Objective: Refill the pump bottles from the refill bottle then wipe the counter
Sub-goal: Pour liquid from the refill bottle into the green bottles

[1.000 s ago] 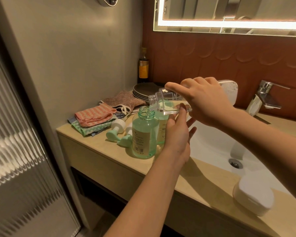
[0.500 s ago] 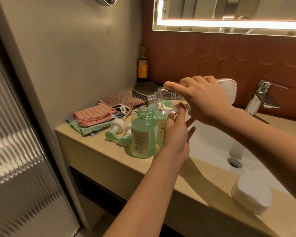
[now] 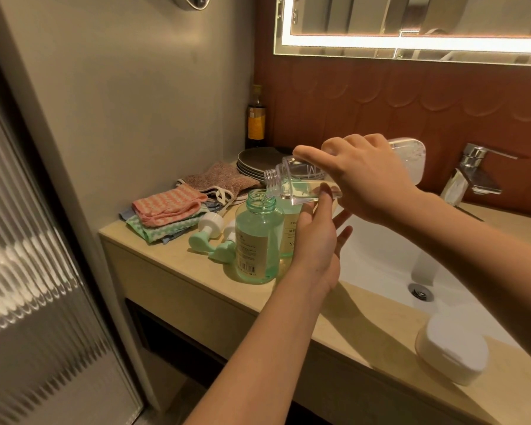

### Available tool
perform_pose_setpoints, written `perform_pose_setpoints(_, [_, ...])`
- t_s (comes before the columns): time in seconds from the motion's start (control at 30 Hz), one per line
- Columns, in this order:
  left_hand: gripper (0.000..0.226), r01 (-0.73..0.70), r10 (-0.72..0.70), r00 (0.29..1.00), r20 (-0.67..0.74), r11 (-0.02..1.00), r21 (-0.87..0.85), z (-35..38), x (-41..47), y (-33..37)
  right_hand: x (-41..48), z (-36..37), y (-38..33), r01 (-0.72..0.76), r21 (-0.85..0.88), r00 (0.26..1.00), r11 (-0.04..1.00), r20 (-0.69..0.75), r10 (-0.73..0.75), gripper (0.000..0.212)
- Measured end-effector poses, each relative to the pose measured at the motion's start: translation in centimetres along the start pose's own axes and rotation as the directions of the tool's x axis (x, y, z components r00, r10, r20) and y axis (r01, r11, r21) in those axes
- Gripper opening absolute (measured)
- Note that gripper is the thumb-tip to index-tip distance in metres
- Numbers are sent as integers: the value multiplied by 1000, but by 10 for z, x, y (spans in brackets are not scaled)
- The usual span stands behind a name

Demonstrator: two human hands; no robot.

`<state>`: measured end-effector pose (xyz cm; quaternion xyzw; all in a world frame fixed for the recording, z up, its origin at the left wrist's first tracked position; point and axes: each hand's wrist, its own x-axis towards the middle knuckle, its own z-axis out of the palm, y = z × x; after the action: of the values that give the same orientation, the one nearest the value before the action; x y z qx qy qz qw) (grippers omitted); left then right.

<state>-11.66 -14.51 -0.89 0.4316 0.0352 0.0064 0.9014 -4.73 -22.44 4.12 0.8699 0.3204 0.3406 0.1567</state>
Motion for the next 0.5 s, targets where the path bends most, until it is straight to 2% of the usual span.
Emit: perform_pose_setpoints(0.5, [46,8,-8,1000,7,999,-34,0,1,1,3,-3,1,10,-10,1000,1000,14,-10,74])
